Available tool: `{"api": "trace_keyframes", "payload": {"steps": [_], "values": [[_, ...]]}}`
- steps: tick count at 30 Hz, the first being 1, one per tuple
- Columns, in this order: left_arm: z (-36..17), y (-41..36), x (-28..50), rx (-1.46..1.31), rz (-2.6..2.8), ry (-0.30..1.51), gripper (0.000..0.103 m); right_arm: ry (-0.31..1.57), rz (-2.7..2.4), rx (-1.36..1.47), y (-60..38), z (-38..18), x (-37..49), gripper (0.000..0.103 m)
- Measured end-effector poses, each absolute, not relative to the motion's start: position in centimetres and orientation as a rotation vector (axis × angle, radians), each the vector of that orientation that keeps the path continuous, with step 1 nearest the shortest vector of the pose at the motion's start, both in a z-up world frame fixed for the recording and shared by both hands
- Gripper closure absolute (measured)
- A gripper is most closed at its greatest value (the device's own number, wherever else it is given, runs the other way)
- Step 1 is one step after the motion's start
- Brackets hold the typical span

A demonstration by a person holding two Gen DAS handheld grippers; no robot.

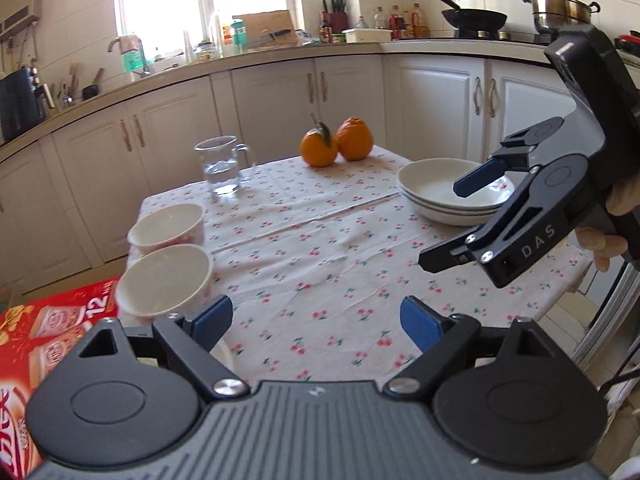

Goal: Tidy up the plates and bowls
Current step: 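Move the right tool to the plain white bowl and grasp its rim, then lift the white bowl with the right tool and carry it toward the plate stack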

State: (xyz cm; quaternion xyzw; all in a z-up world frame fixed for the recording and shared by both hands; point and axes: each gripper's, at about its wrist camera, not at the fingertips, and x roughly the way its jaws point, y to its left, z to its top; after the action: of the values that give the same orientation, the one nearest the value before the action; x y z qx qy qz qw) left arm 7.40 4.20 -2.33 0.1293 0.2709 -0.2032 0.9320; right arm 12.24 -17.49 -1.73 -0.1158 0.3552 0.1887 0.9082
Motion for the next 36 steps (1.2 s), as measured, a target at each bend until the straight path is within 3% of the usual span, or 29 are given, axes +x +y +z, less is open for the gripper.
{"api": "trace_keyframes", "payload": {"steps": [21, 36], "values": [[-6.5, 13.7, 7.8, 0.274, -0.309, 0.693, 0.012, 0.737, 0.707, -0.303, -3.0, -2.1, 15.2, 0.002], [-7.3, 14.0, 9.0, 0.261, -0.352, 0.693, 0.015, 0.833, 0.845, -0.309, 1.0, -4.4, 17.8, 0.036]]}}
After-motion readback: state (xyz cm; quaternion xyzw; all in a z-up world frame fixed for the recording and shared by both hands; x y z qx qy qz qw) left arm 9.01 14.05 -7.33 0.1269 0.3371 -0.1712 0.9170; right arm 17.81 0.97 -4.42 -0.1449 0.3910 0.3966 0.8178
